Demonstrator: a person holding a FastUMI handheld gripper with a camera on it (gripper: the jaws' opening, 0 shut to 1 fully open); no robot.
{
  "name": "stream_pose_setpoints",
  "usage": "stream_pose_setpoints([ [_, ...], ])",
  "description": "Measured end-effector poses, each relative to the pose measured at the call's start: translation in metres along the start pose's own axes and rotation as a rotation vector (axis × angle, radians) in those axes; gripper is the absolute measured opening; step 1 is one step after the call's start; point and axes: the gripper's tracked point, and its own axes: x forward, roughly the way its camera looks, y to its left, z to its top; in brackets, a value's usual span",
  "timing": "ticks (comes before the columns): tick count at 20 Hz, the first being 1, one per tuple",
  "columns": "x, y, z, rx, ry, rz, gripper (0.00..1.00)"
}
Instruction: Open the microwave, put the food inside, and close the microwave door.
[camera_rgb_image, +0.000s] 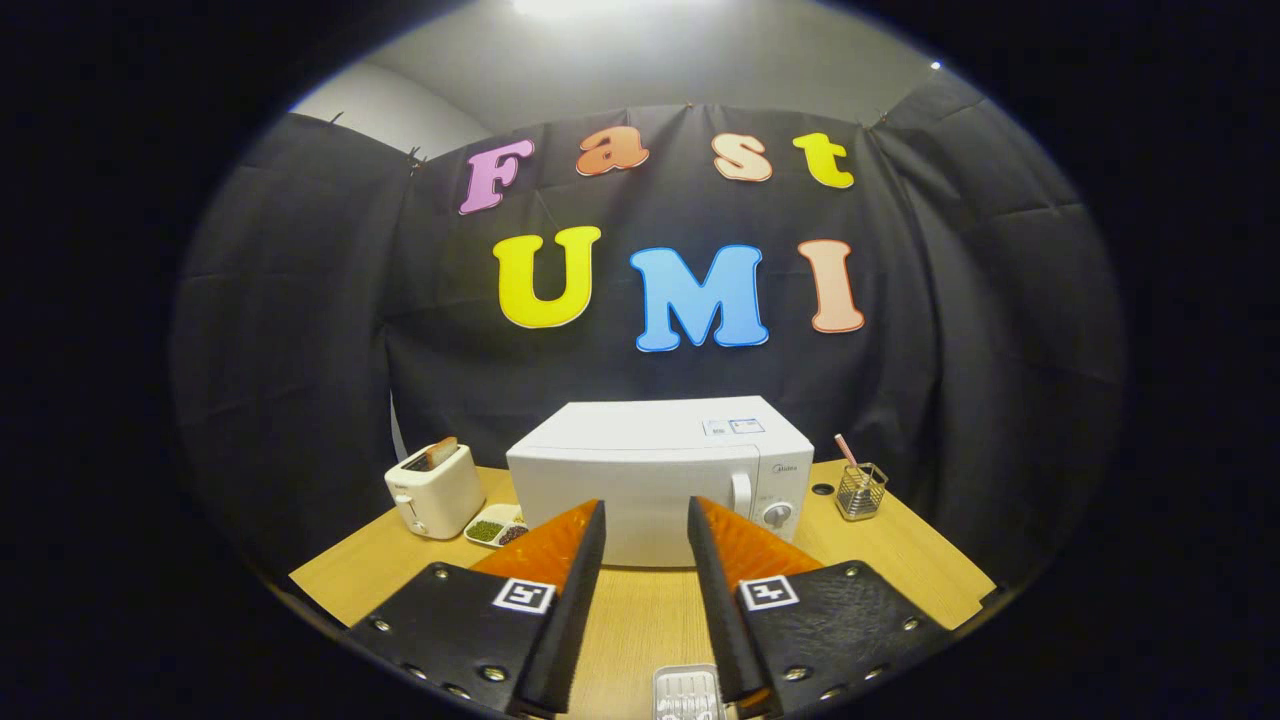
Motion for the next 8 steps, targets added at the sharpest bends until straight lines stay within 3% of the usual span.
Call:
stream_pose_setpoints([
  [1, -0.003, -0.001, -0.001, -0.001, -0.004, 0.002, 0.63],
  [2, -0.006, -0.004, -0.003, -0.004, -0.005, -0.002, 0.86],
  [3, -0.010, -0.009, -0.004, -0.001, -0.003, -0.005, 0.94],
  [8, -0.017, -0.019, -0.002, 0.026, -0.023, -0.012, 0.97],
])
